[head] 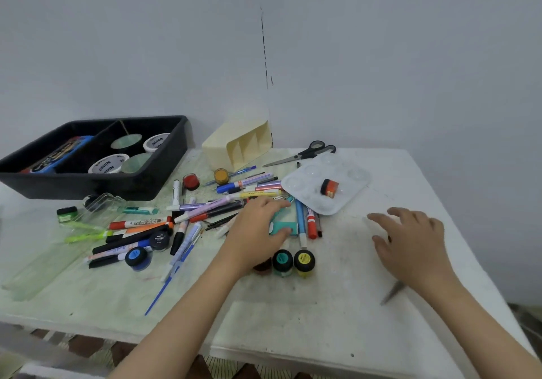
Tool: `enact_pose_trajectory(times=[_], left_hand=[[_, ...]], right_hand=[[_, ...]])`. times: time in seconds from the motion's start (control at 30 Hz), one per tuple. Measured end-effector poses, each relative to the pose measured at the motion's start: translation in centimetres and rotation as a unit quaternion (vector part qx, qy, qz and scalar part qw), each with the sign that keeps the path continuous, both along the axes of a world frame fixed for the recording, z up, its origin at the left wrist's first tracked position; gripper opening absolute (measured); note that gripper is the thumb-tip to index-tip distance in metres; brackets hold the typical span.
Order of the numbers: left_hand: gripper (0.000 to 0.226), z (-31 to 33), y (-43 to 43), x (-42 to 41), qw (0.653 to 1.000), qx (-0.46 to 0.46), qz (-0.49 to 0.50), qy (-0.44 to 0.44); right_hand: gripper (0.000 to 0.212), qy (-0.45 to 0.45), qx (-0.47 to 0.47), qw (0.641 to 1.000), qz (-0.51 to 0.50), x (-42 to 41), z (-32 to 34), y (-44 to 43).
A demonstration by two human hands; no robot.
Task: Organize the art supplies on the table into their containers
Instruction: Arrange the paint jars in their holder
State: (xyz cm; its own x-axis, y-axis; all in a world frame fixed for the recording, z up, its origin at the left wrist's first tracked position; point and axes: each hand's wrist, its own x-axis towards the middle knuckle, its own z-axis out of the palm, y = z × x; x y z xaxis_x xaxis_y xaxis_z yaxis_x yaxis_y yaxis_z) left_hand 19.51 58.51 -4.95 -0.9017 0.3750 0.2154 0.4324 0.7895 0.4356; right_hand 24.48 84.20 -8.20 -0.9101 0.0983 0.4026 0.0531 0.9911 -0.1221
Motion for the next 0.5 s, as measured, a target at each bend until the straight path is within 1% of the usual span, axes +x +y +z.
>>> enact_pose_trajectory(times=[0.07, 0.1, 0.2, 0.3, 0.37, 0.4, 0.43, 0.5], left_hand=[[0.050, 0.1, 1.8, -1.5, 1.000, 0.002, -0.008, -0.017], [0.050, 0.2, 2.6, -2.3, 1.000, 0.007, -0.009, -0.027], [0.049, 0.1, 4.8, -4.5, 0.999, 0.021, -0.010, -0.049], [0.049, -0.1, 6.6, -6.3, 0.998, 0.028, -0.015, -0.057], [0.052, -0.2, 7.7, -7.1, 0.997, 0.019, -0.022, -0.065], [0.054, -0.2, 8.1, -7.5, 0.997, 0.009, -0.028, -0.071], [0.056, -0.3, 8.5, -7.8, 0.996, -0.003, -0.034, -0.078], [0.054, -0.3, 9.0, -8.3, 0.995, -0.010, -0.040, -0.088]], right_hand=[[0.039, -0.075, 0.014, 0.997, -0.032, 0.3, 0.5, 1.2], [0.037, -0.107, 0.014, 0.994, -0.029, 0.4, 0.6, 1.7], [0.035, -0.140, -0.033, 0.989, 0.015, 0.2, 0.9, 2.8], [0.031, -0.122, -0.153, 0.979, 0.051, -0.1, 0.9, 3.2], [0.025, -0.067, -0.249, 0.963, 0.076, -0.2, 0.8, 3.0], [0.021, -0.035, -0.282, 0.955, 0.083, -0.2, 0.9, 2.9], [0.017, -0.012, -0.314, 0.946, 0.083, -0.2, 1.0, 2.7], [0.014, -0.005, -0.403, 0.913, 0.069, -0.1, 1.3, 2.6]])
